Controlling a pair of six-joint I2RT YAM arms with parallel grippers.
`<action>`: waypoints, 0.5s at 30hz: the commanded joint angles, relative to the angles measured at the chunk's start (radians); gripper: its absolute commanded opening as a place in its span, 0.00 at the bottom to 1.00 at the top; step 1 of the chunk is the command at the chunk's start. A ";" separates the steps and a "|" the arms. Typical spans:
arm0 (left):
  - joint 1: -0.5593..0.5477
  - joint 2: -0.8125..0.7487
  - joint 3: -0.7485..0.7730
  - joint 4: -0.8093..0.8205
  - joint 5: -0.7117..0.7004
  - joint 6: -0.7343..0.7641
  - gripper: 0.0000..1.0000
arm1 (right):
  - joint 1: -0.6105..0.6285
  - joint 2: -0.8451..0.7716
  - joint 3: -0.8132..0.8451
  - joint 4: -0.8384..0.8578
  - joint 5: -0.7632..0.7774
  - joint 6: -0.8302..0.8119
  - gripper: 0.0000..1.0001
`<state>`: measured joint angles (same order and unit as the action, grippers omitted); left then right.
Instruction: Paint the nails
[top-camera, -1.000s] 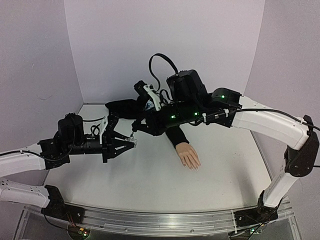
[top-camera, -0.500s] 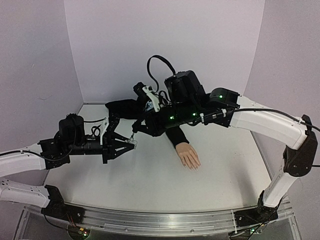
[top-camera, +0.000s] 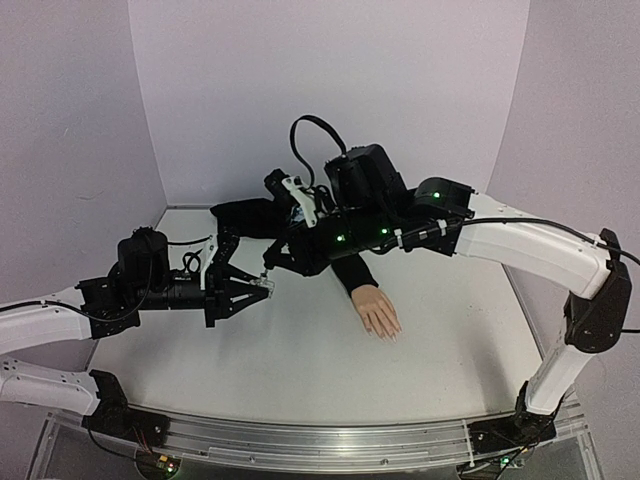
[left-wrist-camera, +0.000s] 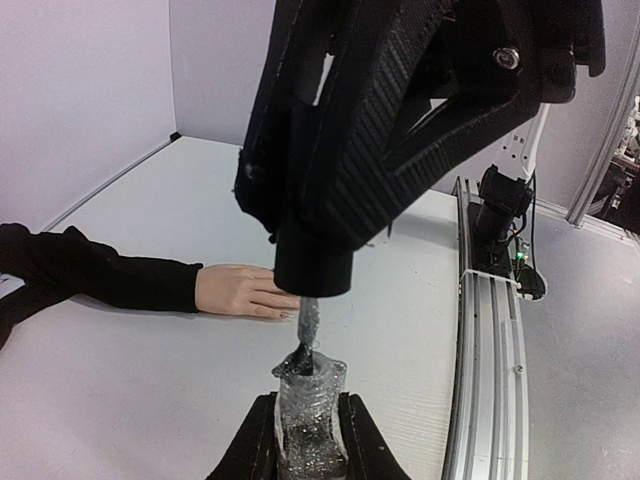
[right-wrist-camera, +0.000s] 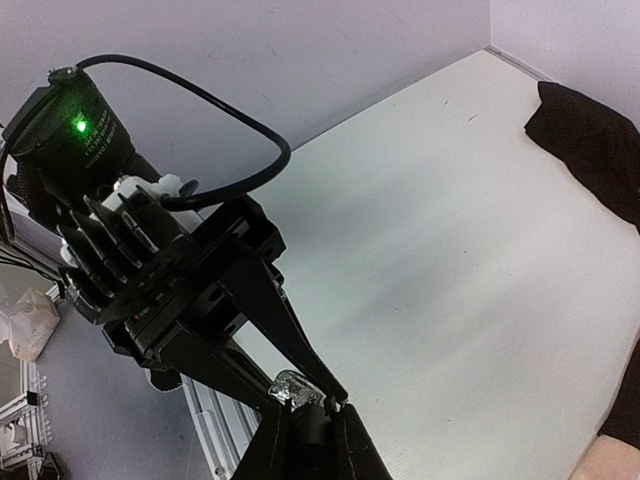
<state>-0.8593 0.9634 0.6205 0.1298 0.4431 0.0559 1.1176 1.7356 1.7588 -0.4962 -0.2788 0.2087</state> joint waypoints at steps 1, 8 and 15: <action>-0.004 0.003 0.051 0.017 0.004 0.015 0.00 | 0.010 0.022 0.033 -0.006 -0.021 -0.014 0.00; -0.004 0.003 0.056 0.012 0.012 0.013 0.00 | 0.012 0.045 0.049 -0.017 -0.036 -0.016 0.00; -0.005 0.003 0.060 0.011 0.023 0.012 0.00 | 0.013 0.067 0.046 -0.024 -0.067 -0.028 0.00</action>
<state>-0.8593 0.9699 0.6209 0.0952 0.4438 0.0559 1.1221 1.7759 1.7744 -0.5102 -0.3045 0.2003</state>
